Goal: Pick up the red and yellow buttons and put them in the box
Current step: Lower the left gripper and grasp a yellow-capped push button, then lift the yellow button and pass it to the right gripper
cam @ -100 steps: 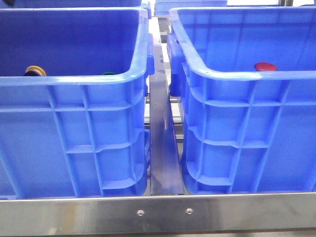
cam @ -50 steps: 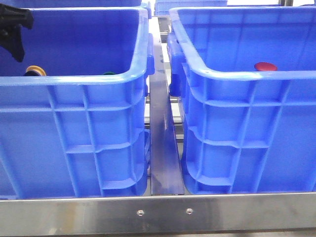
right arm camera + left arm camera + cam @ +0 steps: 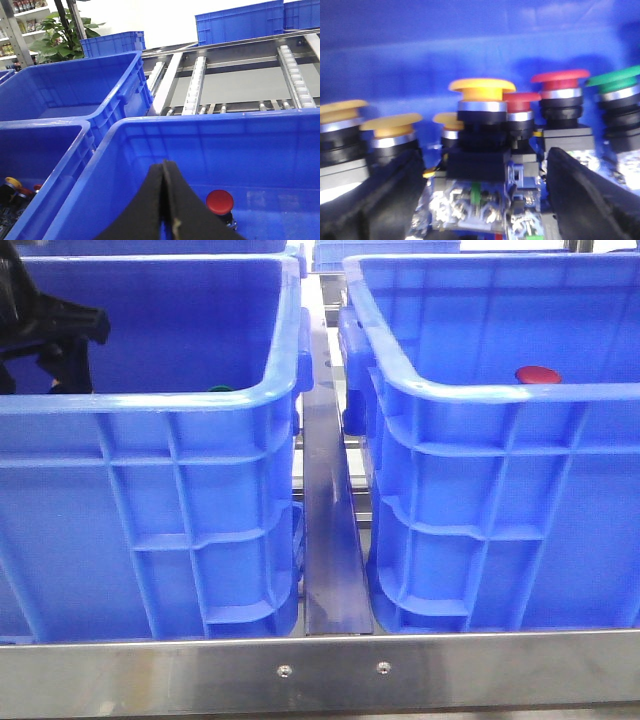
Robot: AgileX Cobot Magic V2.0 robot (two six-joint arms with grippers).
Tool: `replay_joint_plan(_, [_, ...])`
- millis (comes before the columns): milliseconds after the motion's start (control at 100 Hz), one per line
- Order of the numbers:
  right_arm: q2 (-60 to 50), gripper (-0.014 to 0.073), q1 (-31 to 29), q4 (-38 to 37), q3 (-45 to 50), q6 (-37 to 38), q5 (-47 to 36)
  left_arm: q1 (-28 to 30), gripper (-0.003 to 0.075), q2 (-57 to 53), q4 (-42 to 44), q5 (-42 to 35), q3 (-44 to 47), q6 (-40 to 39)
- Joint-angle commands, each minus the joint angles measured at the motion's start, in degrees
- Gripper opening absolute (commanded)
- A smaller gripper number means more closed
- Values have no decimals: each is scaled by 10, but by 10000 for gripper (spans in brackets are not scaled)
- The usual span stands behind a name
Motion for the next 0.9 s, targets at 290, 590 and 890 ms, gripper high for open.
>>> replay_joint_plan(290, [-3,-65,0,2,-15,-5,6,1,433,1,3,-34,-21,1])
replay_joint_plan(590, [-3,-65,0,2,-15,-5,6,1,-15,-14,3,-40,-21,1])
replay_joint_plan(890, [-3,-65,0,2,-15,-5,6,-31,-19,-92,6,-20,-19,21])
